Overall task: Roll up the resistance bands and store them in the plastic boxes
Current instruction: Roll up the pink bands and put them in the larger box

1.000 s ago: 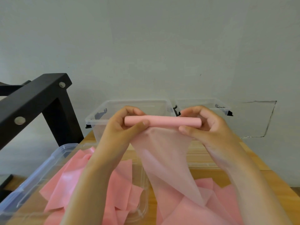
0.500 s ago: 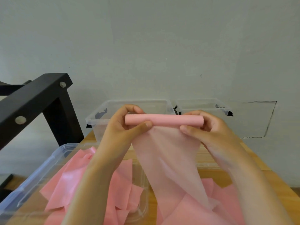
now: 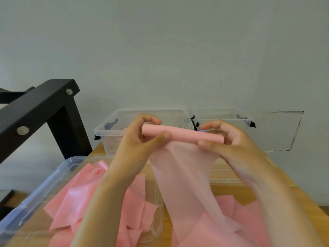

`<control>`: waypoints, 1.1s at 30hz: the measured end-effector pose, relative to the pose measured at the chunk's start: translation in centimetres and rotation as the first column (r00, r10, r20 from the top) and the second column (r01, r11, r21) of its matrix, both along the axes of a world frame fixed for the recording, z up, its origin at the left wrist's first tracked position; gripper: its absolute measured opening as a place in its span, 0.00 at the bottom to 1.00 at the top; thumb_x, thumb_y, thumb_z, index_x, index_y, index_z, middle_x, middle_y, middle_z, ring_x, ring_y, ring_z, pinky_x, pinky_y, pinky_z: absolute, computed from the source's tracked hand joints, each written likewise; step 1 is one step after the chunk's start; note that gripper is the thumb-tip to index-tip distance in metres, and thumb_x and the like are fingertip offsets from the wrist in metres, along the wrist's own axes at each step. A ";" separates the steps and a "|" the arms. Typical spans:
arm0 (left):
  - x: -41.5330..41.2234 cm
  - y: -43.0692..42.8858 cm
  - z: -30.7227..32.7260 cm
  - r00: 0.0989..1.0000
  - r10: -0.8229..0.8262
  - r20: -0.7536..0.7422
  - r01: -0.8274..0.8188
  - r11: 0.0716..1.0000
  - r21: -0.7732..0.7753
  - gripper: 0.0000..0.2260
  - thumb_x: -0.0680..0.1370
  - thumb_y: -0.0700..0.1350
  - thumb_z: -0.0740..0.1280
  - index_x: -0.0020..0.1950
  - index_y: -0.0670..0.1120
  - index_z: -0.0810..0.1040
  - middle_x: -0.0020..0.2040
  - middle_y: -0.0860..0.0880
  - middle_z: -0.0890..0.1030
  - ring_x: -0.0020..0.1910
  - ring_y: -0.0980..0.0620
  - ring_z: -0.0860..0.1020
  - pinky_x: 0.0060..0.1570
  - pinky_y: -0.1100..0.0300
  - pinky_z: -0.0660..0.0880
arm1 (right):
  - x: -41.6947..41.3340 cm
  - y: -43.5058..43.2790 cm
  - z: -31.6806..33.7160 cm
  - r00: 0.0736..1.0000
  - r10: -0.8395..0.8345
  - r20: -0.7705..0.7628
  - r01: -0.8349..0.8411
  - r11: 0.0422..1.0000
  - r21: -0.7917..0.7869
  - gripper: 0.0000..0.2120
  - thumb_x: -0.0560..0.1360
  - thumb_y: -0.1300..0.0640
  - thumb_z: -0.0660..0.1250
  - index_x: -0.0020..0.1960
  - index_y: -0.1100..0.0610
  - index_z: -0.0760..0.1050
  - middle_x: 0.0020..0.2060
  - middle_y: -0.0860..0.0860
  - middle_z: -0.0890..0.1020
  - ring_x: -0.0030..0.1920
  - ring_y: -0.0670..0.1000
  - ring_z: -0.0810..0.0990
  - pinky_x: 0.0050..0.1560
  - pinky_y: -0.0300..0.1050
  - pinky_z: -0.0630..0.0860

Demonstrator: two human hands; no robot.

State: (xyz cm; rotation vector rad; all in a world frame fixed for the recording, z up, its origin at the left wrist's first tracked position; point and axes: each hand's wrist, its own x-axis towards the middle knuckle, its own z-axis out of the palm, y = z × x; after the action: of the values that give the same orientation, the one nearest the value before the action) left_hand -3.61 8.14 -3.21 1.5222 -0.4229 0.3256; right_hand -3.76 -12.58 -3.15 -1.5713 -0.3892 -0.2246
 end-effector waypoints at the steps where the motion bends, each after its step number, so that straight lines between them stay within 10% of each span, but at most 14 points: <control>1: -0.1 -0.1 0.1 1.000 -0.004 0.014 0.004 1.000 -0.013 0.10 0.72 0.39 0.72 0.48 0.48 0.74 0.38 0.53 0.76 0.36 0.55 0.74 0.34 0.67 0.71 | 0.1 0.0 -0.1 1.000 -0.007 -0.029 0.007 1.000 0.005 0.09 0.66 0.58 0.75 0.45 0.52 0.80 0.37 0.47 0.83 0.37 0.44 0.79 0.36 0.32 0.72; 9: -0.2 0.1 -0.2 0.987 -0.054 -0.154 0.069 0.993 0.092 0.09 0.70 0.53 0.70 0.47 0.52 0.78 0.55 0.41 0.80 0.42 0.50 0.79 0.43 0.52 0.75 | -0.1 -0.2 0.1 0.991 -0.091 0.098 0.087 0.995 0.049 0.09 0.67 0.65 0.74 0.41 0.52 0.80 0.39 0.46 0.84 0.39 0.44 0.80 0.40 0.33 0.75; 15: -0.2 -0.1 0.1 1.000 -0.007 0.001 0.007 1.000 0.023 0.09 0.72 0.37 0.72 0.47 0.47 0.75 0.36 0.54 0.77 0.35 0.57 0.75 0.34 0.68 0.72 | 0.2 -0.3 -0.2 0.998 -0.047 -0.031 0.047 0.999 -0.012 0.12 0.61 0.50 0.74 0.45 0.50 0.81 0.41 0.46 0.84 0.42 0.46 0.80 0.44 0.39 0.73; 23: -0.3 0.2 -0.2 0.985 -0.066 -0.157 0.082 0.992 0.099 0.11 0.70 0.53 0.71 0.48 0.50 0.78 0.45 0.50 0.80 0.38 0.52 0.77 0.40 0.56 0.73 | -0.2 -0.4 0.2 0.988 -0.098 0.123 0.097 0.995 0.012 0.12 0.68 0.67 0.74 0.42 0.50 0.80 0.42 0.49 0.84 0.42 0.44 0.81 0.43 0.36 0.76; 29: -0.3 -0.2 0.2 1.000 0.005 0.006 -0.005 0.999 0.037 0.10 0.72 0.36 0.73 0.48 0.48 0.76 0.37 0.55 0.78 0.35 0.56 0.77 0.35 0.66 0.74 | 0.3 -0.5 -0.3 0.997 -0.081 -0.007 0.081 0.997 0.009 0.12 0.64 0.53 0.78 0.46 0.49 0.81 0.40 0.45 0.83 0.40 0.45 0.79 0.39 0.36 0.72; 33: -0.2 -0.1 -0.1 0.996 -0.040 -0.083 0.043 0.998 0.038 0.13 0.72 0.42 0.75 0.52 0.49 0.76 0.39 0.53 0.80 0.37 0.53 0.79 0.41 0.59 0.77 | 0.2 -0.5 -0.1 0.992 -0.101 0.074 0.096 0.993 0.062 0.09 0.68 0.63 0.74 0.42 0.51 0.80 0.37 0.43 0.83 0.38 0.42 0.79 0.36 0.30 0.73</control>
State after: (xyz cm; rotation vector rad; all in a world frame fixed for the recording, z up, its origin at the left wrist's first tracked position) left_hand -3.85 8.03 -3.28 1.5579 -0.3974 0.2223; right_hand -3.60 -13.11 -3.23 -1.5290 -0.3626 -0.3709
